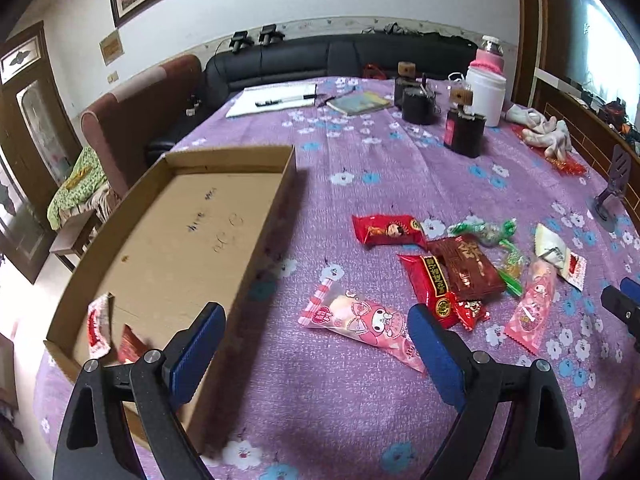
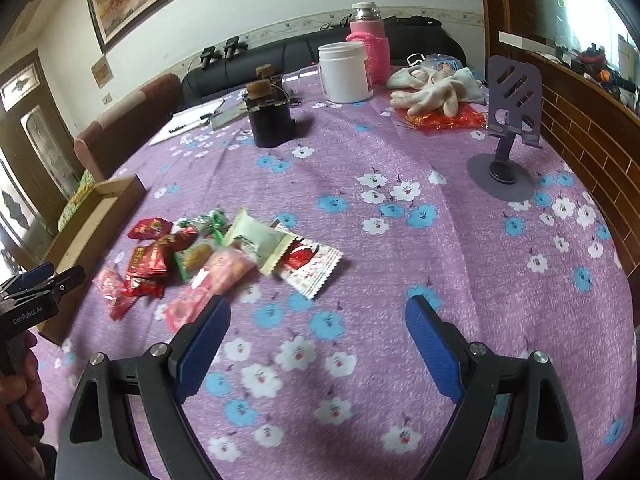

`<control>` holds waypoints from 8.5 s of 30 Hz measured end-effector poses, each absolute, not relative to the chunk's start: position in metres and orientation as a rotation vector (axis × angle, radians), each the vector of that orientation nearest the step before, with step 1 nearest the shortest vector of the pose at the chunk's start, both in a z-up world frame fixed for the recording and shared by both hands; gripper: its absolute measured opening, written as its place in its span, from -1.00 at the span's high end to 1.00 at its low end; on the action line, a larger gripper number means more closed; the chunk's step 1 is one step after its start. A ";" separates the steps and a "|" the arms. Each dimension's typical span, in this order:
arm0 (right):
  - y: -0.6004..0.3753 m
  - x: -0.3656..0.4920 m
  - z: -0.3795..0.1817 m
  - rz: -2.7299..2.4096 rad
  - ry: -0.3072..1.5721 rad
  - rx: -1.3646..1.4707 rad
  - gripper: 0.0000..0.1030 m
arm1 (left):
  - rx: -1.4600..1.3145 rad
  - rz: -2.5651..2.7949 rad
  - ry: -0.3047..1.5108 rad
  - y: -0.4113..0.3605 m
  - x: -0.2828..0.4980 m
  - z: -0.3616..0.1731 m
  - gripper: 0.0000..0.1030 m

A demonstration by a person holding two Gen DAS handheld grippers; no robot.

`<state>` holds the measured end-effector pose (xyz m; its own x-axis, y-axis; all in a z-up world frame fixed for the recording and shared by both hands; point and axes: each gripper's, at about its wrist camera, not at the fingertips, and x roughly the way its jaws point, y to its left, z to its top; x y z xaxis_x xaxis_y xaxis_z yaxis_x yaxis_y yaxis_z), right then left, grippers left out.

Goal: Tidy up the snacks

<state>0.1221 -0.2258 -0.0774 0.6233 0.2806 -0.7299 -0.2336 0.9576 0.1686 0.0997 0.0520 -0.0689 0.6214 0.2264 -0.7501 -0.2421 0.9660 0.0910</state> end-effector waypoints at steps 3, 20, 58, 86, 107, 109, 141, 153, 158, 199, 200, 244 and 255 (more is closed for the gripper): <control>-0.222 0.128 -0.081 0.305 0.854 0.036 -0.72 | -0.022 0.245 0.870 0.049 0.106 -0.075 -0.84; -0.190 0.170 -0.090 0.425 0.842 -0.235 -0.71 | -0.057 0.188 0.918 0.060 0.094 -0.094 -0.84; -0.159 0.178 -0.090 0.623 0.831 -0.222 0.30 | -0.116 0.193 0.975 0.054 0.126 -0.103 0.48; -0.169 0.149 -0.090 0.608 0.844 -0.210 0.39 | -0.116 0.112 0.987 0.074 0.101 -0.101 0.50; -0.165 0.111 -0.097 0.655 0.877 -0.172 0.26 | -0.128 0.068 0.975 0.078 0.092 -0.097 0.50; -0.168 0.107 -0.094 0.658 0.862 -0.159 0.31 | -0.125 0.059 0.969 0.076 0.089 -0.094 0.50; -0.160 0.061 -0.057 0.745 0.734 -0.097 0.95 | -0.105 0.026 0.879 0.065 0.057 -0.066 0.50; -0.164 0.072 -0.074 0.615 0.818 -0.161 -0.91 | -0.111 0.013 0.873 0.066 0.053 -0.063 0.50; -0.157 0.067 -0.080 0.575 0.788 -0.225 -0.91 | -0.116 -0.001 0.879 0.063 0.054 -0.064 0.50; -0.054 0.060 -0.025 0.822 0.695 -0.159 0.33 | -0.117 0.276 0.781 0.144 0.023 -0.022 0.50; -0.046 0.060 -0.023 0.838 0.691 -0.160 0.33 | -0.120 0.292 0.778 0.151 0.022 -0.022 0.50; 0.159 0.114 -0.072 0.944 0.803 -0.315 0.32 | -0.112 0.476 0.863 0.260 0.087 -0.067 0.49; 0.159 0.117 -0.073 0.920 0.804 -0.322 0.21 | -0.151 0.451 0.882 0.263 0.093 -0.070 0.06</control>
<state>0.1170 0.1592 -0.0733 0.3474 0.5810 -0.7361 -0.8072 0.5848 0.0807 0.0930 0.2634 -0.0700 0.5490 0.3175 -0.7732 -0.4403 0.8961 0.0554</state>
